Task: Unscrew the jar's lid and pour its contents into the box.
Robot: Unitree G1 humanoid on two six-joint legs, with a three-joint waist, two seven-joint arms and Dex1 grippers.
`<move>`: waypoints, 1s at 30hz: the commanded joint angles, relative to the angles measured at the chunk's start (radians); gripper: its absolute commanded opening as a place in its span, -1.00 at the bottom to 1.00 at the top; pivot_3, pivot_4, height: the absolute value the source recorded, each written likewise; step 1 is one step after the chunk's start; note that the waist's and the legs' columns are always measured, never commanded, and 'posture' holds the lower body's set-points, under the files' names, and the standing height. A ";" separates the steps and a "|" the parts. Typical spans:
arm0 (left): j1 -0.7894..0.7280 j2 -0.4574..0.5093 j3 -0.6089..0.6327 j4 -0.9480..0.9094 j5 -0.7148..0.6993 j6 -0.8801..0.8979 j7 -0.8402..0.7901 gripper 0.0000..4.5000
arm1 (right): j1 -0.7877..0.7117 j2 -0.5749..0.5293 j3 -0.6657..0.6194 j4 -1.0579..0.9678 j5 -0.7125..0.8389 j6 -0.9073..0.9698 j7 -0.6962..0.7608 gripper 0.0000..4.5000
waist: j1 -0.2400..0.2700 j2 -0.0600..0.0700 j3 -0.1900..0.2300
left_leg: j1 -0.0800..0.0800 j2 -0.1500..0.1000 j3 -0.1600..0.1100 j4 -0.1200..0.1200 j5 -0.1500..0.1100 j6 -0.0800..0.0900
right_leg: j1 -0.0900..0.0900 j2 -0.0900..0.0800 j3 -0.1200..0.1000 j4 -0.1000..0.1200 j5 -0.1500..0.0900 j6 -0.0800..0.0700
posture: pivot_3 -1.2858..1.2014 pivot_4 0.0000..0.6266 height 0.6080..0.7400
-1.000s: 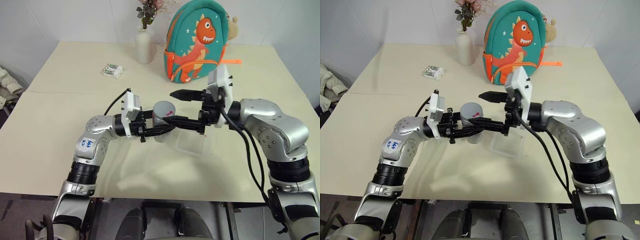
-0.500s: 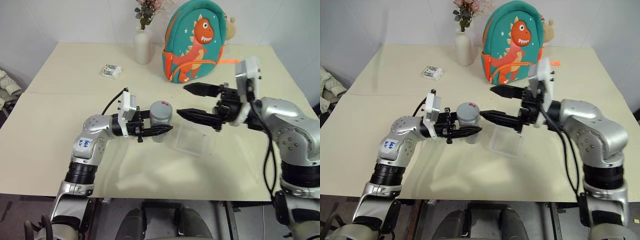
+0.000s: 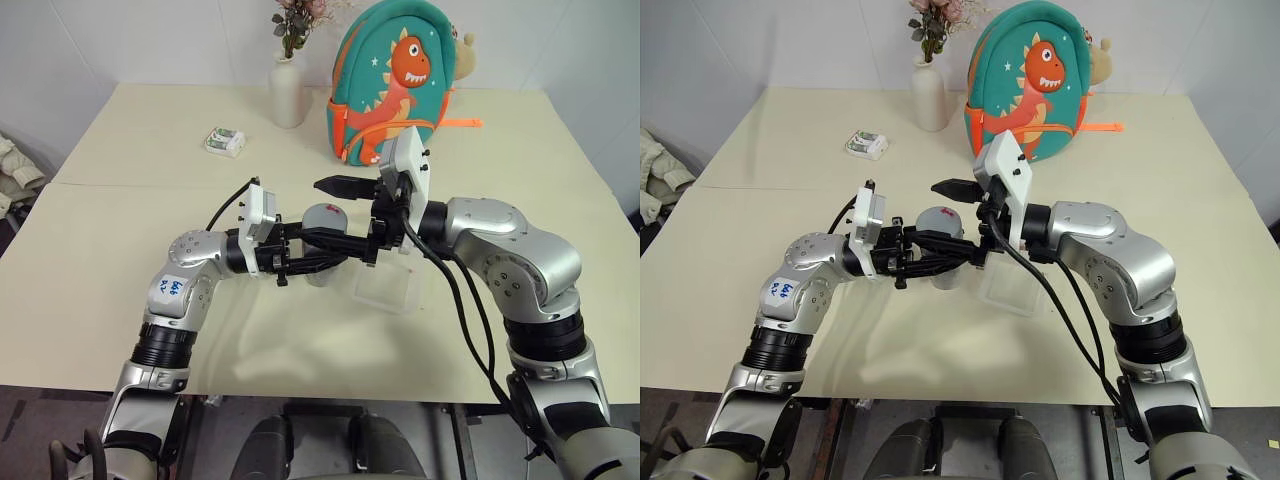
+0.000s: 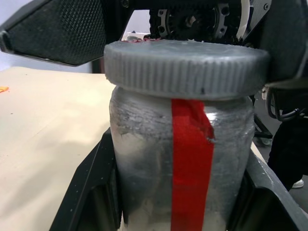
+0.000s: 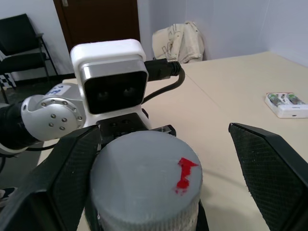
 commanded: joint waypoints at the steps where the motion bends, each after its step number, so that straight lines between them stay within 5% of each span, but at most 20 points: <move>1: -0.010 0.003 0.002 -0.022 -0.013 -0.007 -0.008 -0.08 | -0.016 -0.008 -0.017 -0.009 -0.013 -0.023 0.011 0.99 | 0.000 0.000 0.000 | 0.000 0.000 0.000 0.000 0.000 0.000 | 0.000 0.000 0.000 0.000 0.000 0.000 | 0.03 -0.52 1.00; 30: -0.001 0.004 0.012 -0.028 -0.015 -0.004 0.003 -0.08 | 0.054 -0.138 -0.143 -0.011 0.101 0.007 0.118 0.99 | 0.001 0.000 0.000 | 0.000 0.000 0.000 0.000 0.000 0.000 | 0.000 0.000 0.000 0.000 0.000 0.000 | 0.03 -0.52 1.00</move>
